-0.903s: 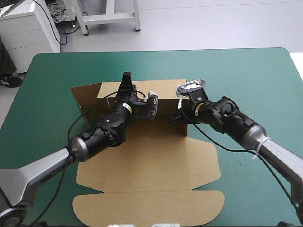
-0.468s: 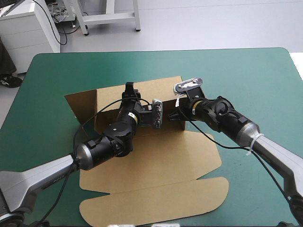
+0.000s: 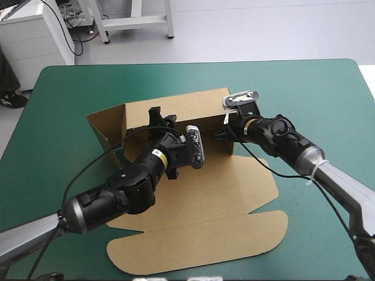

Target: Fold the box

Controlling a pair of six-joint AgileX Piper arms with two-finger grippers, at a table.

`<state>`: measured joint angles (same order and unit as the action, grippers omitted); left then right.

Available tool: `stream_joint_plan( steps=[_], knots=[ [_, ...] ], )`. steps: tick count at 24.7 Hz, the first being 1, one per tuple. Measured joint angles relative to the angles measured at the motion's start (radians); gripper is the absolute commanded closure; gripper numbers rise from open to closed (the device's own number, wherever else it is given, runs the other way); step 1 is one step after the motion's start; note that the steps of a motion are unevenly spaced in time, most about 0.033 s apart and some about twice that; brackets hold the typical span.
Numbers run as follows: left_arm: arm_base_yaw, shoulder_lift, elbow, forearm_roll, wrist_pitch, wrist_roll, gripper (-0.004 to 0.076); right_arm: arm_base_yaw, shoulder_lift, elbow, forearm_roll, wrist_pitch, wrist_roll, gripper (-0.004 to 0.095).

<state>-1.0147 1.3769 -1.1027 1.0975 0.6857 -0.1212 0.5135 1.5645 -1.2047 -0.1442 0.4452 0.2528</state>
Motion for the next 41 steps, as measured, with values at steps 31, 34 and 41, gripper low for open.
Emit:
stream_joint_plan(
  steps=[31, 34, 41],
  knots=[
    [0.613, -0.619, 0.440, -0.639, -0.400, -0.039, 0.0717, -0.256, 0.060, -0.431, 0.190, 0.761, -0.294, 0.0928],
    [0.608, -0.754, 0.511, -0.687, -0.378, -0.039, 0.0719, -0.268, 0.160, -0.460, 0.201, 0.765, -0.315, 0.0928],
    [0.604, -0.989, 0.539, -0.724, -0.229, -0.022, 0.0731, -0.277, 0.338, -0.590, 0.233, 0.619, -0.378, 0.0928]
  ],
)
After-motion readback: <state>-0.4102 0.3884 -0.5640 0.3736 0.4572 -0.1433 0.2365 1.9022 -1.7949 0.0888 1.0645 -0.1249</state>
